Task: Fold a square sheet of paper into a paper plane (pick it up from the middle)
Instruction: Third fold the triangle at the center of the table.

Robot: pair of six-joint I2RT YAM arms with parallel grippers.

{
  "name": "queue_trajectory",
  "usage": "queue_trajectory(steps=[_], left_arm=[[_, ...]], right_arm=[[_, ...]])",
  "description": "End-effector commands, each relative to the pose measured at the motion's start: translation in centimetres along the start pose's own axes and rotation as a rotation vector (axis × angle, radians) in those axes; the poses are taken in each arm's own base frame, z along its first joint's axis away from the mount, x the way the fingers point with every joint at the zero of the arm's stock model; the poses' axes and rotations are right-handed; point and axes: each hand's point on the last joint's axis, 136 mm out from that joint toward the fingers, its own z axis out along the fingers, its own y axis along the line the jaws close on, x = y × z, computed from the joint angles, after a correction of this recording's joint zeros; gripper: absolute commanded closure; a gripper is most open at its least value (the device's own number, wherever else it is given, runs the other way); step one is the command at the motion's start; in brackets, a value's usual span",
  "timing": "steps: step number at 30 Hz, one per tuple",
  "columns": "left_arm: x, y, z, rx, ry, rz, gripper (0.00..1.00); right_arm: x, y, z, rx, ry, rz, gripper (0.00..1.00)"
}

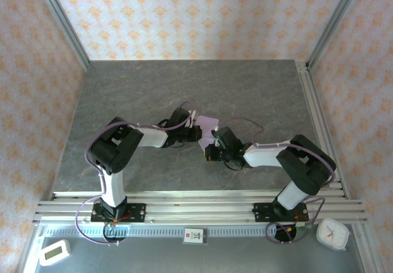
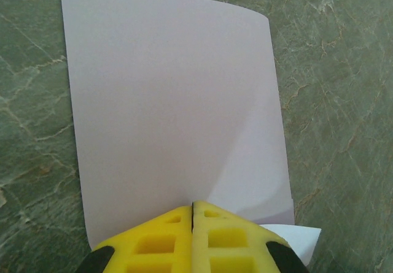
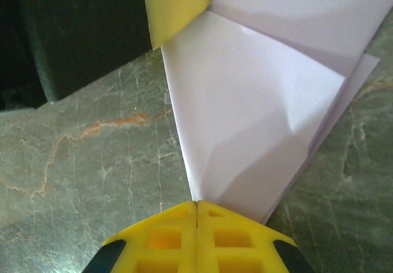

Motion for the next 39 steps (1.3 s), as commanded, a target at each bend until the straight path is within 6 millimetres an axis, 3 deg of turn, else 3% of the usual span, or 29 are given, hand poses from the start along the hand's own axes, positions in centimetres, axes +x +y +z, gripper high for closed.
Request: queue_trajectory(steps=[1, 7, 11, 16, 23, 30, 36, 39], left_arm=[[4.6, 4.3, 1.1, -0.144, 0.134, -0.055, 1.00], [4.6, 4.6, 1.1, -0.152, 0.132, -0.085, 1.00], [4.5, 4.9, 0.8, -0.164, 0.119, -0.132, 1.00], [4.9, 5.4, -0.1, -0.181, 0.066, -0.263, 1.00], [6.4, 4.2, -2.7, -0.153, -0.127, -0.587, 1.00], [6.5, 1.9, -4.0, -0.111, -0.324, -0.813, 1.00], [6.4, 1.6, -2.6, -0.110, -0.313, -0.836, 1.00], [6.4, 1.5, -2.4, -0.108, -0.309, -0.840, 1.00]], right_arm=[[5.2, -3.4, -0.3, 0.119, 0.146, 0.047, 1.00], [7.0, -5.1, -1.4, 0.177, 0.163, 0.092, 1.00], [6.4, -5.4, -2.8, 0.212, 0.133, 0.102, 1.00], [3.4, -4.3, -4.9, 0.184, 0.031, 0.133, 1.00], [-2.1, 0.3, -6.7, 0.012, -0.164, 0.223, 1.00], [-5.0, 3.0, -6.7, -0.166, -0.294, 0.312, 1.00], [-4.2, 3.0, -5.0, -0.172, -0.279, 0.328, 1.00], [-3.3, 1.9, -4.1, -0.144, -0.279, 0.348, 1.00]])
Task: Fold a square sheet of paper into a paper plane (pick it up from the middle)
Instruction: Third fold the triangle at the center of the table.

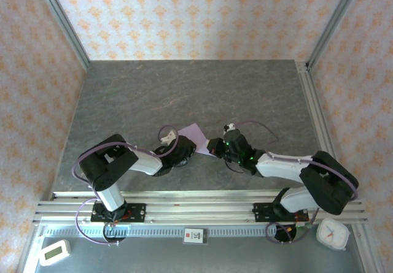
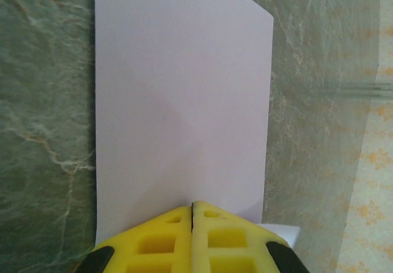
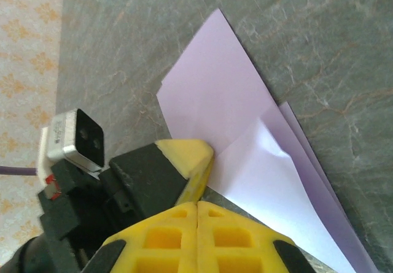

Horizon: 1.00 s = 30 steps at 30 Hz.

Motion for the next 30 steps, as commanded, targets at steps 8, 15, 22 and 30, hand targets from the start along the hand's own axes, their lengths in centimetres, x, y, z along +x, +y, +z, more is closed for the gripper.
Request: queue_trajectory(steps=[8, 15, 22, 30], left_arm=[[0.3, 1.4, 0.5, -0.051, -0.008, -0.014, 1.00], [-0.4, -1.5, -0.2, 0.012, -0.008, 0.127, 1.00], [-0.3, -6.8, -2.4, 0.078, 0.011, 0.430, 0.90], [3.4, -7.6, -2.0, 0.210, 0.158, 0.356, 1.00]], right_arm=[[-0.1, -4.4, 1.7, 0.099, -0.086, 0.048, 1.00], [1.5, -7.1, 2.1, 0.159, -0.041, 0.108, 1.00], [2.4, -8.3, 1.9, 0.192, -0.018, 0.129, 1.00], [2.7, -9.0, 2.0, 0.212, -0.012, 0.150, 1.00]])
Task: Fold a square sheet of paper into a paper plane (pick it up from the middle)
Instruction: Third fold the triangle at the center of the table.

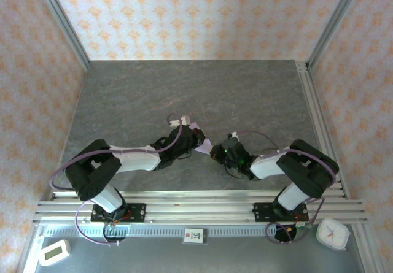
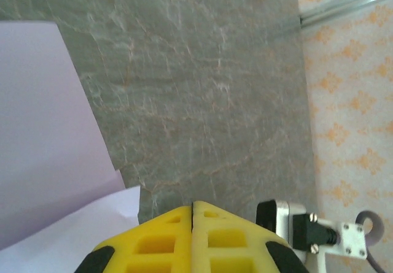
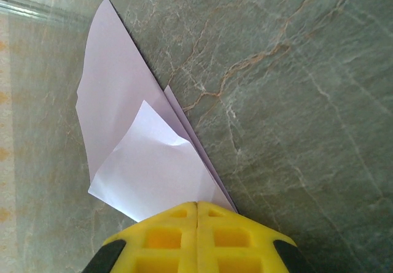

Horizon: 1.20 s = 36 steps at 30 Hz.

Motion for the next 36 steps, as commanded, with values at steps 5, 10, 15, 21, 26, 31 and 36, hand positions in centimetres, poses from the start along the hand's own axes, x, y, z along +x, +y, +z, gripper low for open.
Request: queue_trajectory(steps=[5, 10, 15, 21, 26, 31, 36], left_arm=[[3.6, 0.7, 1.5, 0.042, 0.100, -0.038, 1.00], [4.9, 3.7, 1.8, -0.031, 0.105, -0.110, 1.00], [5.8, 6.7, 2.3, -0.132, 0.113, -0.136, 1.00], [5.9, 9.8, 2.0, -0.242, 0.102, -0.162, 1.00], [4.1, 11.2, 1.0, -0.321, 0.056, -0.154, 1.00], [2.3, 12.8, 0.5, -0.389, 0.037, -0.141, 1.00], [0.5, 14.9, -0.5, -0.452, 0.008, -0.137, 1.00]], right_arm=[[1.2, -4.1, 0.2, 0.135, 0.032, 0.034, 1.00], [1.4, -4.7, 0.3, 0.155, 0.037, 0.059, 1.00], [1.5, -5.6, 0.2, 0.201, 0.035, 0.062, 1.00], [1.6, -7.3, -0.1, 0.283, 0.031, 0.058, 1.00], [1.7, -8.4, -0.3, 0.333, 0.031, 0.053, 1.00], [1.9, -9.0, -0.1, 0.355, 0.036, 0.054, 1.00], [2.0, -9.4, -0.1, 0.363, 0.035, 0.057, 1.00]])
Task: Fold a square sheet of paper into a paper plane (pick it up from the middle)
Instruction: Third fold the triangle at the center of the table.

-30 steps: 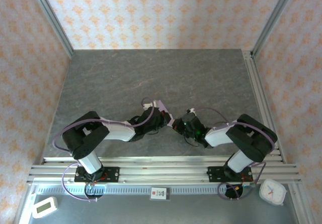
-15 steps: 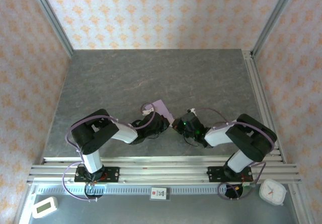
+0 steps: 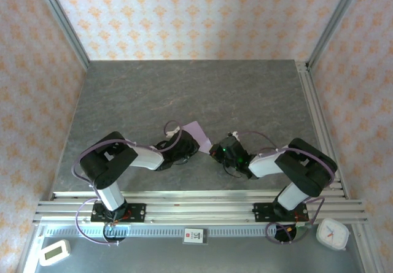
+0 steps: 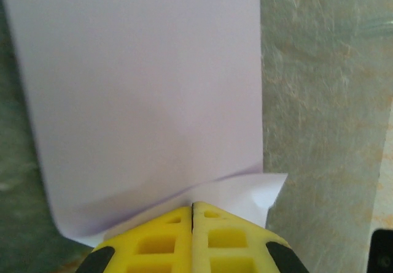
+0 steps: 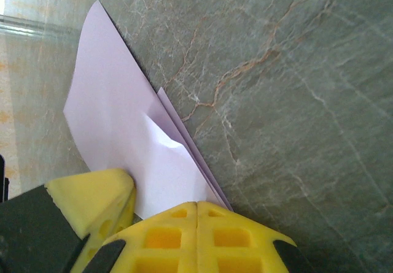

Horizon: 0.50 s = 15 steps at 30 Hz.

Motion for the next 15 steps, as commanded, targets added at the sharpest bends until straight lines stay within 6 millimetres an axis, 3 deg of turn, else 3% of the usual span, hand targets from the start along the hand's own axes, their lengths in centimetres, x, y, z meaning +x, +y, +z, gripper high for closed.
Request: queue_trajectory(steps=[1, 11, 13, 15], left_arm=[[-2.7, 7.0, -1.0, -0.249, -0.084, 0.037, 1.00], [-6.5, 13.9, -4.7, -0.378, -0.188, 0.008, 1.00], [-7.6, 12.7, -5.5, -0.333, -0.219, 0.049, 1.00], [-8.4, 9.0, -6.0, -0.241, -0.235, 0.131, 1.00]], right_arm=[[1.6, -9.1, -0.4, 0.323, 0.033, -0.012, 1.00], [1.8, -9.4, -0.4, 0.320, 0.035, -0.006, 1.00], [1.9, -9.1, -0.3, 0.310, 0.041, -0.013, 1.00], [1.9, -8.8, -0.1, 0.301, 0.049, -0.025, 1.00]])
